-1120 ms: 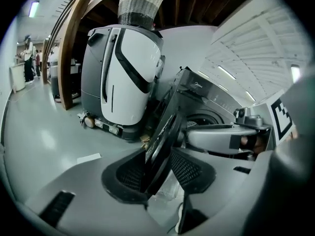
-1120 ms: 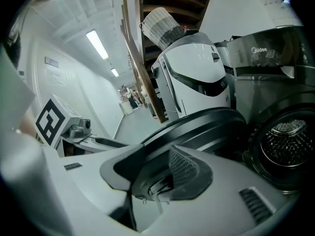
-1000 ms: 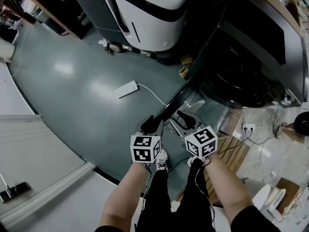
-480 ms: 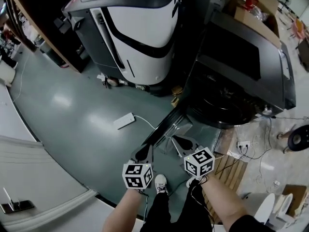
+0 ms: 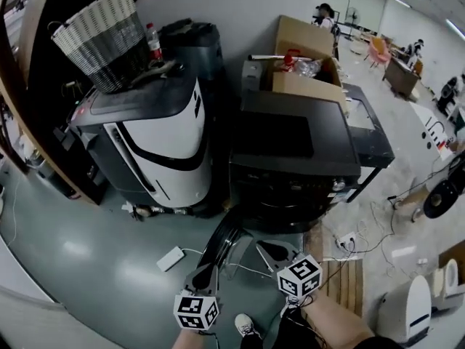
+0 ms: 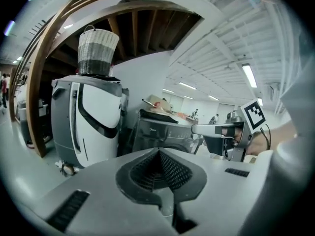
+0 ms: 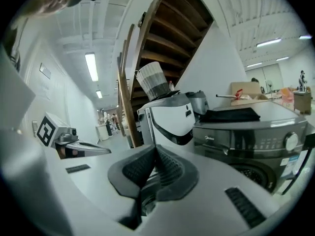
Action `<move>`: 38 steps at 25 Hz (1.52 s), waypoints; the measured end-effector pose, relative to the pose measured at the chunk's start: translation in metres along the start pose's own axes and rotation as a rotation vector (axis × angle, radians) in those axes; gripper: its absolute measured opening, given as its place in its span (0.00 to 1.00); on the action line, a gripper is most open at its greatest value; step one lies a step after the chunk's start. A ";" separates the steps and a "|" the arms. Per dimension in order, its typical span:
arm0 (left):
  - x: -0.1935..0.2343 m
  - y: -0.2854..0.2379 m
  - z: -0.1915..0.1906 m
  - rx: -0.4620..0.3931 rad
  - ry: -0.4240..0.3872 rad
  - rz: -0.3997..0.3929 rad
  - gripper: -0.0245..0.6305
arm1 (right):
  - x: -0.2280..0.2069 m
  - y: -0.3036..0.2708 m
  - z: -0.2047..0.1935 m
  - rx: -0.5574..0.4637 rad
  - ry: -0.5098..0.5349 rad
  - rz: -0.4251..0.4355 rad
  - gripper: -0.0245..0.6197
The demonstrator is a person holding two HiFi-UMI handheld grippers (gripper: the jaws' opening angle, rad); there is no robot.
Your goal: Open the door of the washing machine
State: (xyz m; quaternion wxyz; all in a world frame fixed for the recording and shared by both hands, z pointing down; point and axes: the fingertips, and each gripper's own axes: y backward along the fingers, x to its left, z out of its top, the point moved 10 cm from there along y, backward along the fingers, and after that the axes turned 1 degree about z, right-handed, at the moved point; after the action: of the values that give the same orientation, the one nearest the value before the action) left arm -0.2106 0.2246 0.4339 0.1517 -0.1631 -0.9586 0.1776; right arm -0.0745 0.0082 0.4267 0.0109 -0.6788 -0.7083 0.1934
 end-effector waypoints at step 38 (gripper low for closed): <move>-0.321 0.050 -0.014 -0.018 -0.108 -0.201 0.07 | -0.031 0.359 -0.024 -0.094 0.013 -0.166 0.06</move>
State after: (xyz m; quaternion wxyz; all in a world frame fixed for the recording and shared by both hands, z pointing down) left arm 0.0961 0.1554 0.3516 0.1153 -0.0577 -0.9785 0.1612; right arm 0.2786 -0.0147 0.3529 -0.0005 -0.6189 -0.7703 0.1537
